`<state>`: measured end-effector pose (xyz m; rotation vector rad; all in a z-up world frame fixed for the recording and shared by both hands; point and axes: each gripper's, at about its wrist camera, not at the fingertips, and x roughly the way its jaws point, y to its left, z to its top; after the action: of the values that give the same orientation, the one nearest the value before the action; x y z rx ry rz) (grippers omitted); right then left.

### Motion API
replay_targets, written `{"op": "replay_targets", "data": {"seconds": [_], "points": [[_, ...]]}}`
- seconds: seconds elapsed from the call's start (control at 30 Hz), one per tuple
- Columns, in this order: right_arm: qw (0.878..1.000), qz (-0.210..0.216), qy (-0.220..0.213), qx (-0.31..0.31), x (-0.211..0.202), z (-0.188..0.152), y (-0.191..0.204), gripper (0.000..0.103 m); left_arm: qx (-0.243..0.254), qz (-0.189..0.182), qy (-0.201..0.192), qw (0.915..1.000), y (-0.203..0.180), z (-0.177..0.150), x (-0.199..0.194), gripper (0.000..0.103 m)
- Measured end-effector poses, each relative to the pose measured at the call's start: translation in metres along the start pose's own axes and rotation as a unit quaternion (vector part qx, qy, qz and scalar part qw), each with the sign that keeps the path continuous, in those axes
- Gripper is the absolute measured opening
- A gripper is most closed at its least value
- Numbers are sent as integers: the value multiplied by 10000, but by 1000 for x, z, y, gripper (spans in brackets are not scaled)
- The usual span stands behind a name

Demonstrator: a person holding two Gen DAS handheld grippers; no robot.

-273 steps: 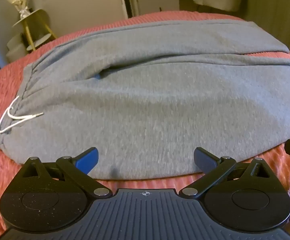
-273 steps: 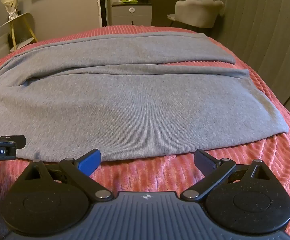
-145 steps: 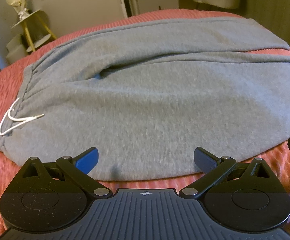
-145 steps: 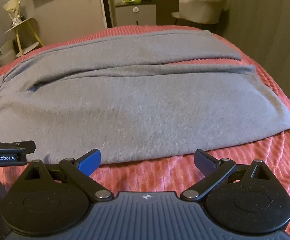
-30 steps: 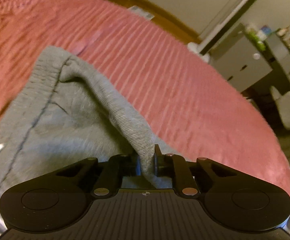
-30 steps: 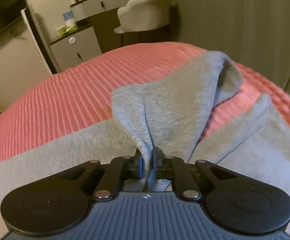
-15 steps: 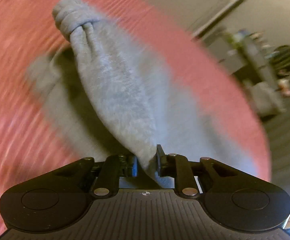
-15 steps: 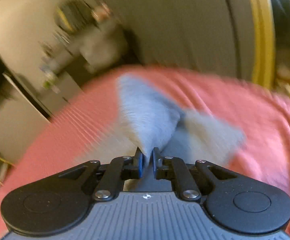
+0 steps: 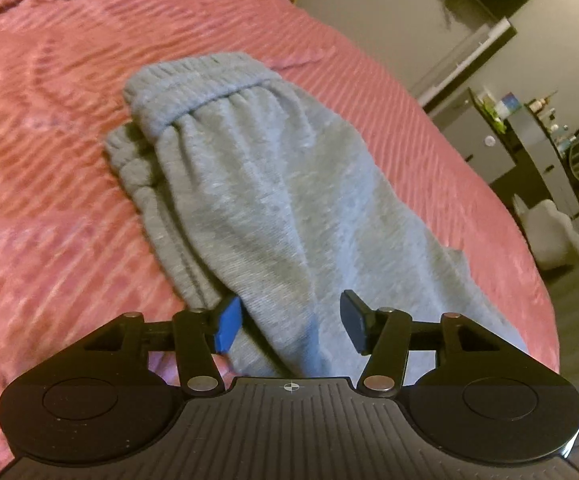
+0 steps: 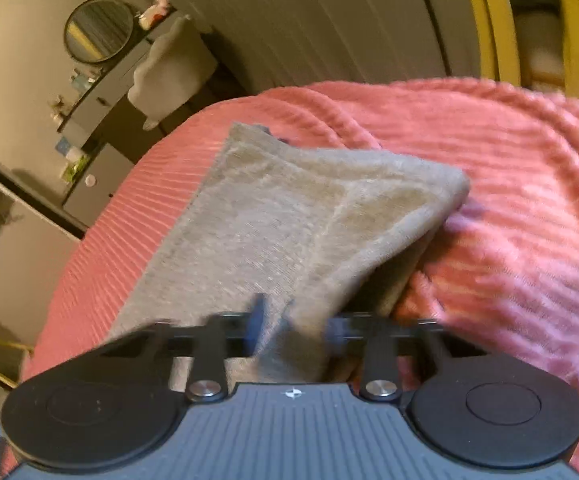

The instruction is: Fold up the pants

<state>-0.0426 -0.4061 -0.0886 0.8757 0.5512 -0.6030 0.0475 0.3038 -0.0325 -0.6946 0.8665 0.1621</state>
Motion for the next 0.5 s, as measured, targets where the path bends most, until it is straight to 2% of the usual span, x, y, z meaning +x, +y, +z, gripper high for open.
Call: {"op": "replay_targets", "data": {"seconds": [0.07,0.13,0.2,0.27,0.33,0.4,0.43,0.47,0.5], "points": [[9996,7,-98,-247,-10,-1,5,7,1,18,-138,9999,8,-5,-16,59],[9973,181,-425,-566,-26,3,13,4,85,64,-389,9992,8,-7,-32,61],[9933,309,-772,-806,-41,8,18,4,213,129,-627,9977,3,-11,-47,67],[9929,396,-853,-728,-43,14,11,4,417,202,-880,9950,-6,-16,-58,74],[9963,16,-655,-551,-27,16,-5,6,645,250,-1042,9921,-15,-22,-62,76],[9952,-842,-4,-499,0,17,-24,10,875,349,-1070,9898,-29,-27,-61,76],[9964,-789,-16,-300,-2,17,-34,20,979,343,-1048,9891,-34,-29,-60,76],[9972,-700,-250,-66,-13,18,-42,24,1065,338,-1042,9883,-40,-31,-60,77],[9959,-784,-449,-14,-22,18,-45,30,1138,315,-1056,9874,-45,-33,-59,79]]}}
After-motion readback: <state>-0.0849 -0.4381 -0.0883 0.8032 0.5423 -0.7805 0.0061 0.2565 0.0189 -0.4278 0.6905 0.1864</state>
